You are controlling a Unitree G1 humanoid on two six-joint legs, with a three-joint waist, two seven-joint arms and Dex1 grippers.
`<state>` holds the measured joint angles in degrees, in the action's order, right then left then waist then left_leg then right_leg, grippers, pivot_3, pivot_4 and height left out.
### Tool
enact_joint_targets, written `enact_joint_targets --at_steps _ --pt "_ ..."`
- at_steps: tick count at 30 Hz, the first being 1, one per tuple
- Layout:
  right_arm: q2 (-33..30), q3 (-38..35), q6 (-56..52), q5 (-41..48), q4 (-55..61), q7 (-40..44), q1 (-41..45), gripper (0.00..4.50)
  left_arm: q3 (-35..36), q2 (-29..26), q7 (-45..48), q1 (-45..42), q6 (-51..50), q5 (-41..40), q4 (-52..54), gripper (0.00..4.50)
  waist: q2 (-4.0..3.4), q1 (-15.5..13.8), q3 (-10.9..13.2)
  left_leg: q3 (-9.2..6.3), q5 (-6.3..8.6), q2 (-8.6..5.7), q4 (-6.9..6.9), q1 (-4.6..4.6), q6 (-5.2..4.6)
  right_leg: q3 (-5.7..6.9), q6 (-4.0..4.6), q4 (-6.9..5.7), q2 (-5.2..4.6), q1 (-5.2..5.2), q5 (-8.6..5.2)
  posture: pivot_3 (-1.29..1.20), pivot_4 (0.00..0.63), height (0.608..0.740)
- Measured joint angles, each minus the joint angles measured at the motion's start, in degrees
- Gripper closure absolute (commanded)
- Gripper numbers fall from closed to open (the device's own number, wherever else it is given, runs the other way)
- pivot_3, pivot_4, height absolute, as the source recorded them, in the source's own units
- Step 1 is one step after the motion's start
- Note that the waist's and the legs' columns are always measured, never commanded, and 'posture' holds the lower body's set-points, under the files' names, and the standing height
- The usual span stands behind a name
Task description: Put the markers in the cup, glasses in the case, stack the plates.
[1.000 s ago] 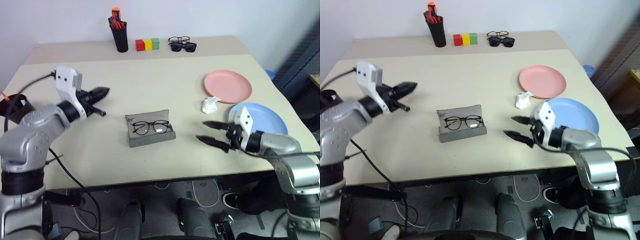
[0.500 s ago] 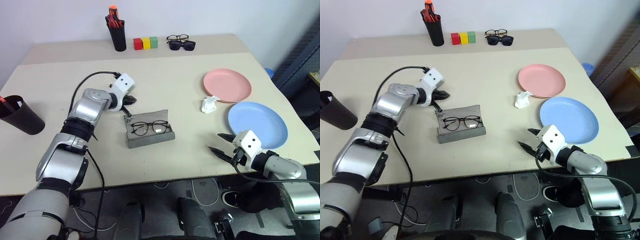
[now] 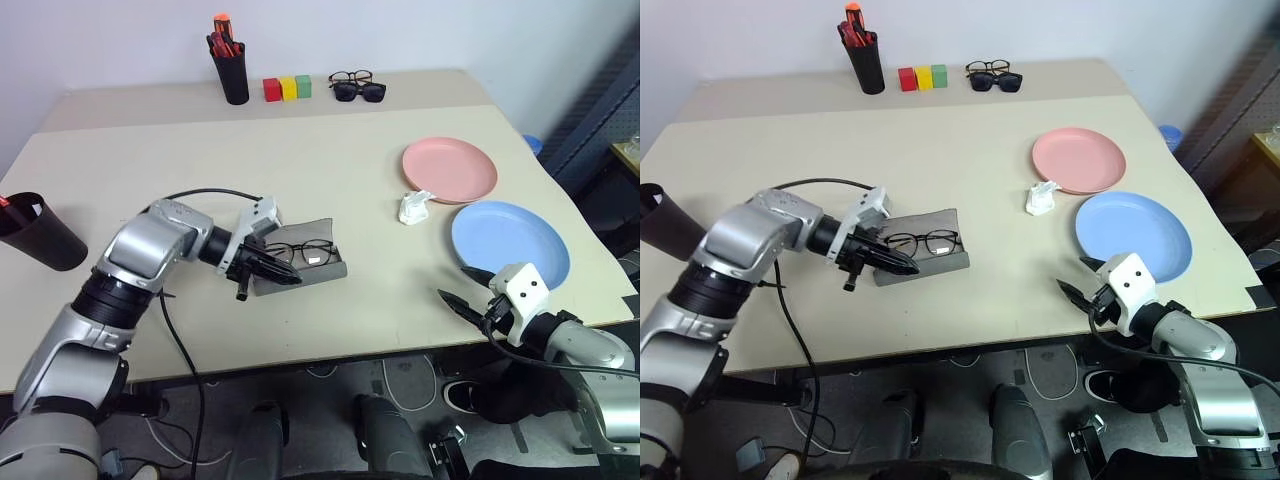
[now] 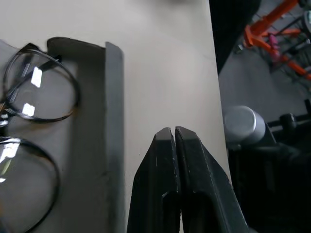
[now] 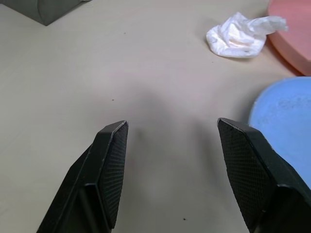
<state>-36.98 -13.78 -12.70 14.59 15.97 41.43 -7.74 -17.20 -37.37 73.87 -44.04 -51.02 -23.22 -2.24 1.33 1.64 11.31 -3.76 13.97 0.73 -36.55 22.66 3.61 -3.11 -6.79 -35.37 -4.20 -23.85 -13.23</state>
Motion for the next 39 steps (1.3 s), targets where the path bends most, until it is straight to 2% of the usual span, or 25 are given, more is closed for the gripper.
enact_joint_targets --at_steps 5,12,16,19,24,29,36,39 --pt "-0.1 0.3 1.7 1.6 0.0 3.5 0.0 1.53 4.5 2.7 -9.8 -4.1 6.3 3.9 -7.1 4.46 0.0 -0.3 0.0 0.01 0.0 0.0 -0.05 -0.22 0.0 0.0 0.0 0.01 0.01 0.21 0.01 0.0 0.15 0.74" --pt "-0.1 2.0 2.7 4.3 0.1 7.4 2.1 1.53 2.8 6.7 -20.2 -10.2 21.0 15.6 -25.6 4.46 0.0 -0.7 0.0 0.0 0.01 -0.01 -0.05 -0.21 0.0 0.0 -0.02 0.06 0.02 0.27 0.02 0.0 0.15 0.74" --pt "-0.1 2.1 1.8 4.8 0.8 7.2 2.9 1.53 0.6 9.2 -22.8 -11.0 27.8 20.8 -33.1 4.46 0.0 -0.8 0.0 0.0 0.01 -0.01 0.0 -0.2 0.0 0.0 -0.03 0.07 0.02 0.25 0.02 0.0 0.15 0.74" --pt "-0.1 2.1 1.0 5.2 1.5 6.7 3.0 1.53 -0.9 10.4 -21.1 -11.0 30.4 23.1 -36.0 4.46 0.0 -0.8 0.0 0.0 0.01 -0.01 0.01 -0.16 0.0 0.0 -0.03 0.09 0.02 0.23 0.02 0.0 0.15 0.74" --pt "-0.2 2.1 0.5 5.9 1.8 6.7 3.1 1.53 -1.0 10.1 -12.7 -9.7 27.7 21.0 -32.1 4.46 0.0 -0.7 0.0 0.0 0.02 -0.01 0.02 -0.17 -0.01 0.0 -0.02 0.11 0.02 0.25 0.02 0.0 0.15 0.74" --pt "-0.4 2.0 0.6 6.2 1.8 6.9 2.6 1.53 0.1 7.2 -4.1 -7.1 16.4 15.0 -20.4 4.46 -0.01 -0.4 0.0 -0.01 0.02 0.0 0.03 -0.21 -0.01 -0.01 0.1 0.07 0.03 0.24 0.08 0.0 0.15 0.74" --pt "-0.6 1.8 0.1 6.5 2.1 6.7 1.8 1.53 -1.4 1.1 0.9 -1.0 4.8 10.7 -4.4 4.46 -0.01 -0.5 0.0 -0.01 0.02 0.01 0.01 -0.23 -0.01 -0.01 0.0 0.04 0.03 0.27 0.01 0.0 0.15 0.74" --pt "-0.7 1.7 -0.7 6.6 2.6 6.4 1.8 1.53 -2.3 0.2 1.1 2.2 1.3 8.9 1.0 4.46 -0.02 -0.6 0.0 -0.03 0.02 0.01 0.0 -0.23 -0.01 0.0 0.0 0.04 0.03 0.27 0.0 0.0 0.15 0.74"
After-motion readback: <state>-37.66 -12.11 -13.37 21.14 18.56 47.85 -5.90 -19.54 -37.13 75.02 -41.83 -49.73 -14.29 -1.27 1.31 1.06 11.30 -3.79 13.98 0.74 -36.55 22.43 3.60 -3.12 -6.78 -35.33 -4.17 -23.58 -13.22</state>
